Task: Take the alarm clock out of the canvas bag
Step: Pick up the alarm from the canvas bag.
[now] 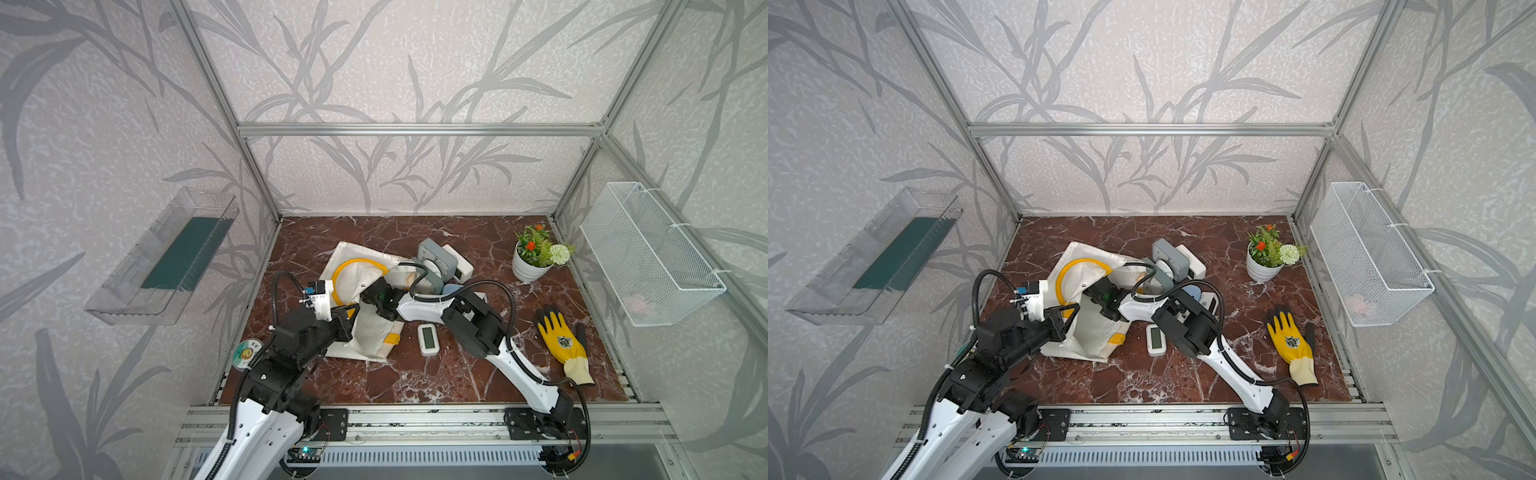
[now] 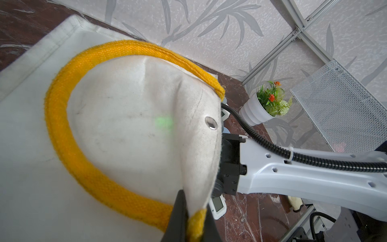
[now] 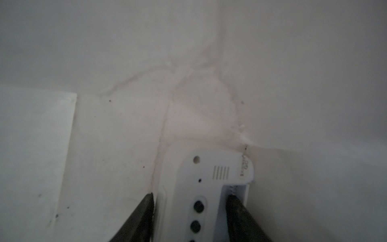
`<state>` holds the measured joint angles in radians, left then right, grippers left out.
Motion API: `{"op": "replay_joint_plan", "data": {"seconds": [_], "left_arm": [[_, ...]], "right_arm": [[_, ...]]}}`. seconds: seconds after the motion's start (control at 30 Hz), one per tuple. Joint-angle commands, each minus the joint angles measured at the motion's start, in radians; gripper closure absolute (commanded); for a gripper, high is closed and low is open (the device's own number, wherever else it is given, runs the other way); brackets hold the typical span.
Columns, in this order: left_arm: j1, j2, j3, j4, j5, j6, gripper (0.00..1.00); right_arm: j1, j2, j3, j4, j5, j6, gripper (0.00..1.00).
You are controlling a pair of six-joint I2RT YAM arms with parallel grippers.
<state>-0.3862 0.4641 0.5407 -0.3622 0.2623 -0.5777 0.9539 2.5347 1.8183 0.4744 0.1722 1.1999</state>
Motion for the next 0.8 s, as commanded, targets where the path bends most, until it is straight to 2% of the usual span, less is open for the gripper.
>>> {"op": "replay_joint_plan", "data": {"seconds": [0.0, 0.17, 0.27, 0.53, 0.77], "left_arm": [[-0.011, -0.048, -0.002, -0.015, 0.095, -0.016, 1.0], [-0.01, -0.09, 0.009, -0.065, 0.037, -0.002, 1.0], [-0.011, -0.109, 0.023, -0.107, 0.0, 0.013, 1.0], [-0.01, -0.162, 0.034, -0.16, -0.145, 0.022, 1.0], [-0.01, -0.149, 0.065, -0.185, -0.26, 0.022, 1.0]], "right_arm": [[-0.046, 0.032, -0.003, 0.041, -0.006, -0.002, 0.52], [-0.047, 0.019, -0.02, 0.1, -0.032, -0.038, 0.63], [-0.047, -0.009, -0.044, 0.119, -0.04, -0.059, 0.72], [-0.031, -0.12, -0.19, 0.25, -0.043, -0.096, 0.76], [-0.015, -0.188, -0.27, 0.318, -0.09, -0.074, 0.76]]}}
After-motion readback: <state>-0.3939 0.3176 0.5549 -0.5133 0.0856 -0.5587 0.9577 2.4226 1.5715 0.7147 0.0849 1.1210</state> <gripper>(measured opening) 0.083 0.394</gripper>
